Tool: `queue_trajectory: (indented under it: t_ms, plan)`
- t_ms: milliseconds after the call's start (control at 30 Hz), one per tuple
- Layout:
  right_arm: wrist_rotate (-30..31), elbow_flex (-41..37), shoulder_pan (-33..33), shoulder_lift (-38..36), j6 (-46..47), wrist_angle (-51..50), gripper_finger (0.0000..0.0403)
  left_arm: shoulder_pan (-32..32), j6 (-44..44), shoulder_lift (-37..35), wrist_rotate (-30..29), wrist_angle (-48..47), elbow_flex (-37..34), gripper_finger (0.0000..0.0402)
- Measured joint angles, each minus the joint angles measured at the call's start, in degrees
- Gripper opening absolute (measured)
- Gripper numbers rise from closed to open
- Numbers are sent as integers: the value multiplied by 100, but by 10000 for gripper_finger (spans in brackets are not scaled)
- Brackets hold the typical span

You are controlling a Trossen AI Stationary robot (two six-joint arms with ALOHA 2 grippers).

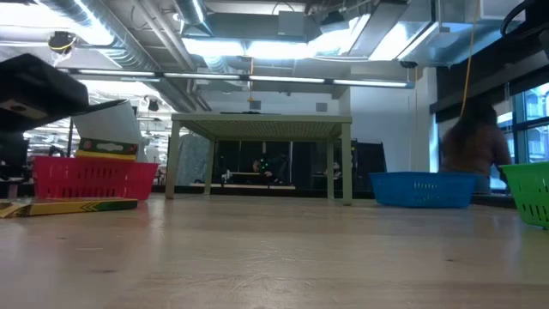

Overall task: Pick & Place Office Desk Supplies
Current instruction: Put the black rubber band into the green bin

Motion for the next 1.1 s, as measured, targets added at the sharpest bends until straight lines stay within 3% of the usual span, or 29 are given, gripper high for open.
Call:
queue_trajectory:
  t_ms: [200,433,767,900,1100]
  plan:
    - [0,0,0,0,0,8,187,-2,146,-1,-4,66,0,100]
    - [-2,0,0,0,0,8,187,1,349,-1,129,63,1,9]
    - [-139,418,-155,0,-122,-411,167,81,406,-307,-795,17,2,4]
    - [507,776,-162,-4,-277,-571,152,212,320,-638,-1614,40,6,4]
    - [2291,1215,-165,-4,-698,-408,138,428,602,-1112,-3158,104,7,4]
